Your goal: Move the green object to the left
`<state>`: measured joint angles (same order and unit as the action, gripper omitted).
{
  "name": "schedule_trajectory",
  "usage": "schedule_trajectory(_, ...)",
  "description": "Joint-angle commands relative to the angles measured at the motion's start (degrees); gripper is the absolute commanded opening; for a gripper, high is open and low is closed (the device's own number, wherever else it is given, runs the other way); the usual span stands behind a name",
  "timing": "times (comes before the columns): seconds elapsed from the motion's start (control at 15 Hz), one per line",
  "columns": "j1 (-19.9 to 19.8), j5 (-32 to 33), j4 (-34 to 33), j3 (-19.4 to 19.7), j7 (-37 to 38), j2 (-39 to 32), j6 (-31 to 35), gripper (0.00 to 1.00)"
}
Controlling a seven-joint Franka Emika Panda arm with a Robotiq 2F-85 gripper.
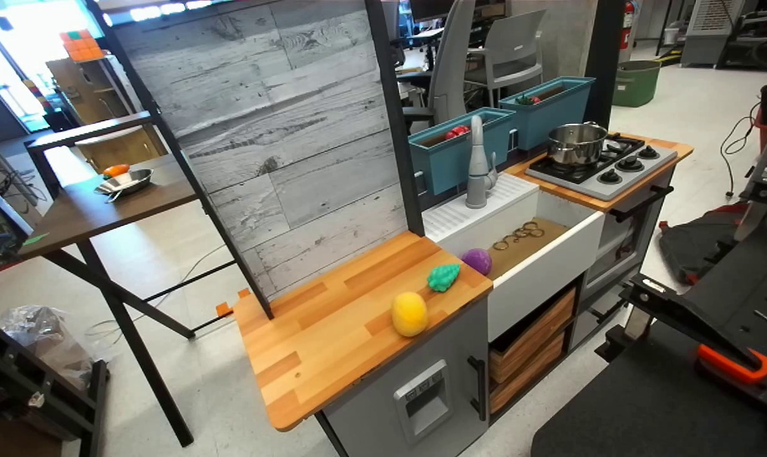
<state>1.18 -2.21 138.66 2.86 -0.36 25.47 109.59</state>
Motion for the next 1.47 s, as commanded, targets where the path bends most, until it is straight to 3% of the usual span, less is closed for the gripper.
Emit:
schedule_trajectory(0.0, -0.1, -1.9, -0.7, -3.7, 7.7, -7.8, 7.0, 1.0)
schedule_trajectory(0.33, -0.2, -1.1, -3.8, -8.0, 25.4, -25.2, 25.0, 1.0)
schedule_trajectory(0.6, 2.9, -0.3, -8.6, -7.7, 39.3, -39.2, 35.8, 1.0)
schedule_trajectory(0.93, 10.1, -0.8, -16.3, -4.0, 51.9, -53.3, 43.6, 1.0)
schedule_trajectory(1.4, 16.2, -1.3, -26.6, -0.5, 59.0, -66.6, 45.1, 1.0)
